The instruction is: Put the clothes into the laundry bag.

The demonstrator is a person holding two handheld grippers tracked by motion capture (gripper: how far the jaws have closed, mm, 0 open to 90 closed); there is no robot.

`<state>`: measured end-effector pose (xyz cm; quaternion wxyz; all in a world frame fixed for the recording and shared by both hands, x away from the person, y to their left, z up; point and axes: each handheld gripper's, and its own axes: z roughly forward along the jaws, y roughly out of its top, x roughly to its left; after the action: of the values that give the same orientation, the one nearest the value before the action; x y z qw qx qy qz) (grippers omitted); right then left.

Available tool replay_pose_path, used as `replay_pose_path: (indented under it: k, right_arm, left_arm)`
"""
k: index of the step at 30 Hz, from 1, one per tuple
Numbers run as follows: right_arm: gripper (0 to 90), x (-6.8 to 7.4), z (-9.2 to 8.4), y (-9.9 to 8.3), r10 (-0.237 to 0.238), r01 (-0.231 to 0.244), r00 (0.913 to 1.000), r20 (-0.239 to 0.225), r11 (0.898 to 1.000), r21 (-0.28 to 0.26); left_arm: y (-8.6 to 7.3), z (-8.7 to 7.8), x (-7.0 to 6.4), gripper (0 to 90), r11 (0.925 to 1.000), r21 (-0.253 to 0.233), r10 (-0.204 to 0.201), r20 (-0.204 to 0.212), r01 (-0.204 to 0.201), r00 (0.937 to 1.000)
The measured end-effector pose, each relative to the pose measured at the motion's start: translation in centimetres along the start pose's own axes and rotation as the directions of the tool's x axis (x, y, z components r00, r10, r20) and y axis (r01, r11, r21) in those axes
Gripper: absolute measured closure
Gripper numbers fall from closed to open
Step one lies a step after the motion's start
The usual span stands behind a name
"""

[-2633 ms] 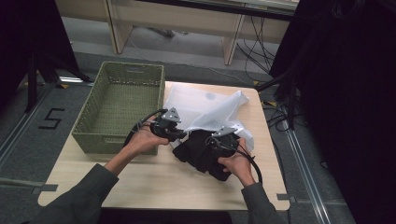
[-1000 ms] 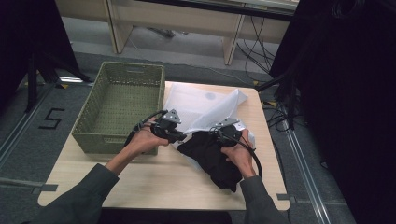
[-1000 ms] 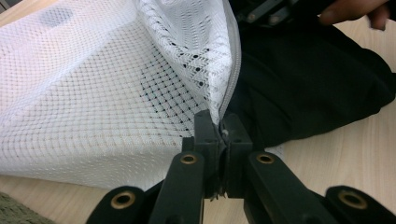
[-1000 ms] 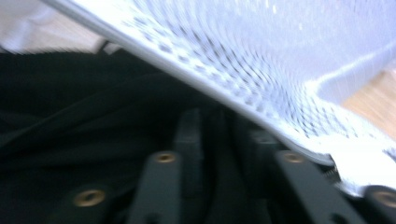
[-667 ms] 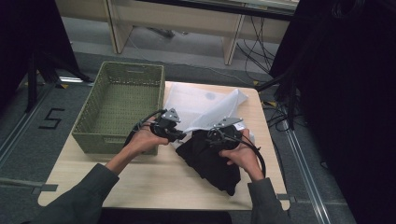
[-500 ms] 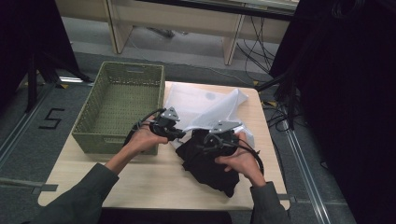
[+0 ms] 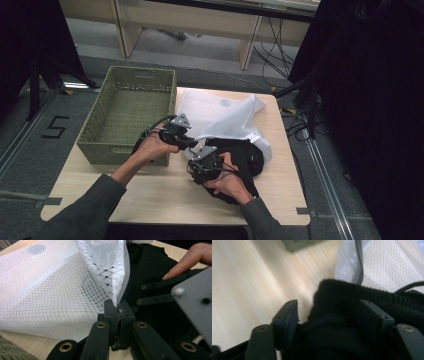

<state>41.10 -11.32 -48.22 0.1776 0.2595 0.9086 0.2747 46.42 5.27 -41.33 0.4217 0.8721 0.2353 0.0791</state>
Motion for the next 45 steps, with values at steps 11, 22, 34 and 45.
replay_pose_path:
  k: [11, 22, 34, 45]
  right_arm:
    - [82.1, -1.7, -2.7, 1.2, -0.010, 0.014, 0.9927, 0.120, 0.999, -0.035]
    - [82.1, -9.2, -4.3, -2.1, 0.263, -0.245, 0.9410, 0.212, 0.963, -0.109]
    - [81.4, -10.0, -3.7, -3.1, 0.338, -0.326, 0.9289, 0.151, 0.940, -0.103]
    - [81.0, -10.3, -4.1, -3.4, 0.322, -0.307, 0.9368, 0.138, 0.945, -0.115]
  left_arm:
    - [-0.1, 0.0, 0.1, 86.9, 0.9992, 0.027, 0.029, 0.002, -0.029, 0.9996]
    - [0.0, 0.1, -0.1, 86.9, 0.9999, 0.007, 0.009, 0.002, -0.009, 1.0000]
    - [0.4, -0.3, -1.1, 64.4, 0.9983, -0.028, 0.049, -0.084, -0.052, 0.9953]
    - [-2.2, 0.5, -7.0, 55.8, 0.9976, 0.016, 0.068, -0.067, -0.067, 0.9955]
